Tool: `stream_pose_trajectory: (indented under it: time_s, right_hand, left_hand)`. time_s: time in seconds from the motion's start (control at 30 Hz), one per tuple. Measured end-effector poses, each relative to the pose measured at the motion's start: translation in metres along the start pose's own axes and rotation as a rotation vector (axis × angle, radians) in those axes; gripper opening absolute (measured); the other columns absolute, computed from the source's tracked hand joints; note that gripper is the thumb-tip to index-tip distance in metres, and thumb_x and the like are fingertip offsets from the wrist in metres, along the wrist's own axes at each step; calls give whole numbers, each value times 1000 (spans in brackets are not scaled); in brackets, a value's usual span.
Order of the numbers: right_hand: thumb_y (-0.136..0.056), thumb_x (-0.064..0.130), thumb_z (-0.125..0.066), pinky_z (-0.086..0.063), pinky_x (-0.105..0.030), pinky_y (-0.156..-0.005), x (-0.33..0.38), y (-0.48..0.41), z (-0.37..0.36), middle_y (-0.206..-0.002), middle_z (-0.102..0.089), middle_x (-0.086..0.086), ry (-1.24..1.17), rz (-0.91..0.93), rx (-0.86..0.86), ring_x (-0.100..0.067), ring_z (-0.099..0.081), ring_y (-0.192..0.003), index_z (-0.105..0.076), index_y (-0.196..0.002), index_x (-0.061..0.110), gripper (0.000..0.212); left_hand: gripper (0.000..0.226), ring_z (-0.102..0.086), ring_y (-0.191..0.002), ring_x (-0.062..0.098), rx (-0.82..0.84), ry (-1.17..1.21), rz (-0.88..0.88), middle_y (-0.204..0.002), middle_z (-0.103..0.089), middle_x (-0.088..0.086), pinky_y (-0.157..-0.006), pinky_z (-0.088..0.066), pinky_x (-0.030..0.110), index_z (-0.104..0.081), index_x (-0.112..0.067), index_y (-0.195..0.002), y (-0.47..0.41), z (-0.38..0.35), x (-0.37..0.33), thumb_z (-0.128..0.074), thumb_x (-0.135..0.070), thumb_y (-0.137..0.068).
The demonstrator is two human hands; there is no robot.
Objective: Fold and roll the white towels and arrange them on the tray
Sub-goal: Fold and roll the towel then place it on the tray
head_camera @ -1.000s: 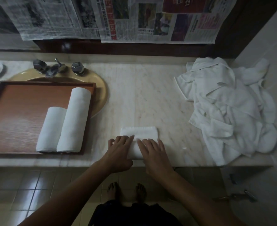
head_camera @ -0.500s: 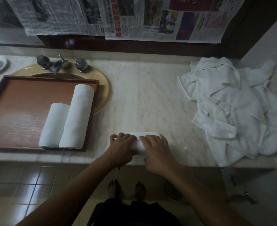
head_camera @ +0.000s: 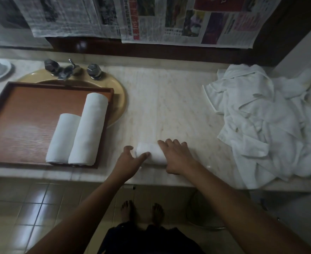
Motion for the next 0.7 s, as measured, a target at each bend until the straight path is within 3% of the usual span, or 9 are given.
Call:
stream_pose_trajectory:
  time_s: [0.1, 0.23, 0.37, 0.5, 0.6, 0.7]
  right_hand:
    - [-75, 29, -81, -43, -51, -99, -4, -4, -3, -140, -44, -7, -14, 16, 26, -30, -47, -123, -24, -151, 27, 96]
    - [-80, 37, -78, -42, -52, -102, -7, 2, -12, -141, -45, -5, -98, 16, 49, -29, -48, -123, -24, -151, 32, 90]
    - [-82, 40, -75, -41, -48, -102, -6, 20, -22, -145, -43, -2, -139, 17, -22, -28, -46, -126, -23, -153, 34, 88]
    - [-80, 41, -77, -42, -46, -102, 1, 34, -20, -146, -45, 2, -128, 63, -177, -24, -47, -126, -25, -156, 36, 92]
    - [-78, 58, -77, -42, -42, -108, 5, 41, -4, -151, -39, 9, -388, 47, -273, -15, -39, -132, -26, -155, 41, 94]
    - [-76, 68, -77, -38, -30, -104, 11, 47, 20, -154, -30, 17, -938, -101, -297, -4, -32, -135, -23, -158, 38, 102]
  left_hand:
    - [73, -71, -98, 28, 168, 310, 104, -119, -62, 12, -80, -63, 42, -37, -17, -144, 5, -12, 3, -70, -54, -91]
    - [59, -67, -113, 31, 251, 692, 146, -132, -58, 10, -90, -62, 48, -51, -22, -136, 9, -23, 3, -74, -51, -90]
    - [52, -63, -118, 26, 226, 756, 134, -130, -59, 4, -93, -60, 48, -58, -25, -129, 17, -25, -1, -75, -52, -88]
    - [48, -65, -115, 26, 178, 768, 87, -125, -64, 8, -89, -62, 47, -64, -19, -122, 25, -20, -8, -78, -49, -87]
    - [43, -67, -110, 30, 84, 699, -36, -117, -67, 10, -86, -62, 51, -65, -15, -114, 26, 4, -18, -79, -45, -86]
    - [43, -69, -107, 35, 61, 743, -132, -110, -71, 12, -88, -60, 54, -66, -12, -112, 29, 37, -26, -81, -39, -82]
Point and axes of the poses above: each hand's wrist, its own y-axis away from the middle knuckle, its own z-axis out of the back of the hand, x = y × z, the point moved 5 cm from there along -y, towards the middle knuckle
